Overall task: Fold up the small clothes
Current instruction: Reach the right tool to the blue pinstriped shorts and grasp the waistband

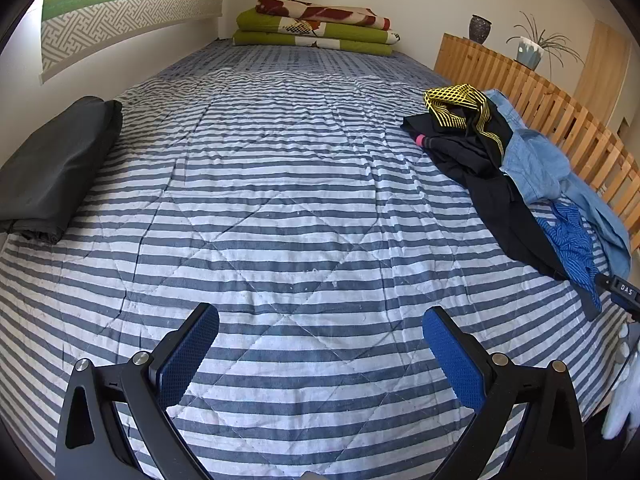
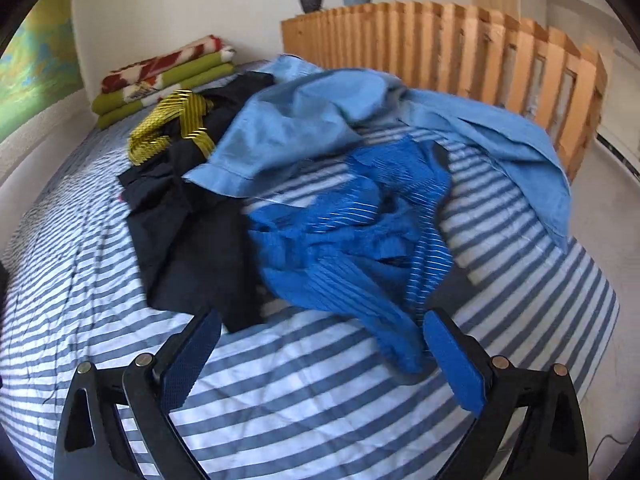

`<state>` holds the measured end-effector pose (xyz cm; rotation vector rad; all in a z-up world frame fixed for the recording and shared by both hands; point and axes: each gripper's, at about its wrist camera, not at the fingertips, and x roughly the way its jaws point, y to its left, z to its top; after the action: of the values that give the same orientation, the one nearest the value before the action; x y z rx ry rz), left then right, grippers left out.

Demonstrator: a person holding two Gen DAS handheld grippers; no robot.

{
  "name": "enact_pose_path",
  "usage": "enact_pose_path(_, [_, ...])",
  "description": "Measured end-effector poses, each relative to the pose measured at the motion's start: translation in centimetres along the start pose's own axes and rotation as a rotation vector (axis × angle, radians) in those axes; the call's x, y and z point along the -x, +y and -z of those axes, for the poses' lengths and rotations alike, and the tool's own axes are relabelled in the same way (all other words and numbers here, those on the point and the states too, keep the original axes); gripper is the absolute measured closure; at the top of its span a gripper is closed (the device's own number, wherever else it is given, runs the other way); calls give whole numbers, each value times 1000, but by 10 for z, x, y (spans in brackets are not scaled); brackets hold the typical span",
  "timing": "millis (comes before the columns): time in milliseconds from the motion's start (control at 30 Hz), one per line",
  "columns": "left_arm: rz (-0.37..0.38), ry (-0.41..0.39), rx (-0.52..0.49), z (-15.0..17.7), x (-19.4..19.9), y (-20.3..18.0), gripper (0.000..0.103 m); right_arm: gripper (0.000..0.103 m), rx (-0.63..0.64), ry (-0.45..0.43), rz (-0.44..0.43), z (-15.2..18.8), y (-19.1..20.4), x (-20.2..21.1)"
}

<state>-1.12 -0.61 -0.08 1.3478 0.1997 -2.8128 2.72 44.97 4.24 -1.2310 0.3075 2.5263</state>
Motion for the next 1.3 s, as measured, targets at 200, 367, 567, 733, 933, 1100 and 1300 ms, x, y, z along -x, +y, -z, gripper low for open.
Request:
enact_pose_path(200, [8,8,-30,1,-3,-8,0,28,-45,162,22,-9,-44,-35])
enact_pose_path(367, [8,13,-18,4,-5,-1,0,41,-80,256,-13,-5,-52,-59])
enact_pose_path(567, [17,-13,30,2,8,18,5,100,-87,271,-201,-8,-41,-36])
enact_pose_path(733, [11,-67,34,-3,28,25,5,100,50,96,-260,-24,-4,54])
enact_pose_path(933, [2,-131,35,-4,58,35,5,100,201,-50,-442,-46,61,161])
enact_pose_path(1100, [9,-179,119,2,96,61,5,100,319,-61,-622,-50,130,212])
enact_pose_path(1300, [-63,-163,130,17,133,87,5,97,550,142,-809,-15,244,184])
